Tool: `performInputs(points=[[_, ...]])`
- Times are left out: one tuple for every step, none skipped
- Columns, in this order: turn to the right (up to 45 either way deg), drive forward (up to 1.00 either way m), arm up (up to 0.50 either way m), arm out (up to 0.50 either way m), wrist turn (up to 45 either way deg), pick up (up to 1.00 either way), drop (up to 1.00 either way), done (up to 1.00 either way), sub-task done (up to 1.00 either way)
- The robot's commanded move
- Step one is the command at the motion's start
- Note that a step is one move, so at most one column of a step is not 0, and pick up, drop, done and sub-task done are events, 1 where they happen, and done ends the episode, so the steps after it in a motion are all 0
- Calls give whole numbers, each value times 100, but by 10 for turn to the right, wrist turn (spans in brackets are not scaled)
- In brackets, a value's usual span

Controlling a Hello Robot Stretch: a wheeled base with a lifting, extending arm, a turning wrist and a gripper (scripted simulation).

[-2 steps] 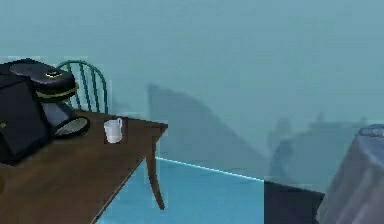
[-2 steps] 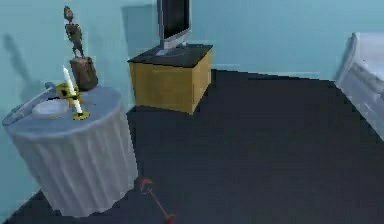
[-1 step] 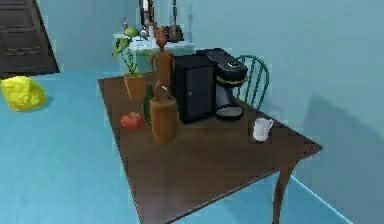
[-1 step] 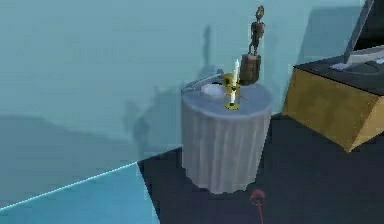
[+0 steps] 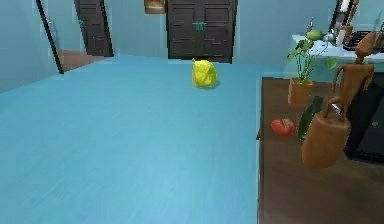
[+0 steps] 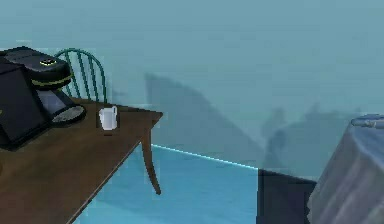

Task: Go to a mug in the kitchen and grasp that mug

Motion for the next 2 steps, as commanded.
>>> performInputs(points=[[-210, 0, 0, 0, 0, 0, 0, 0, 0], [450, 0, 0, 0, 0, 0, 0, 0, 0]])
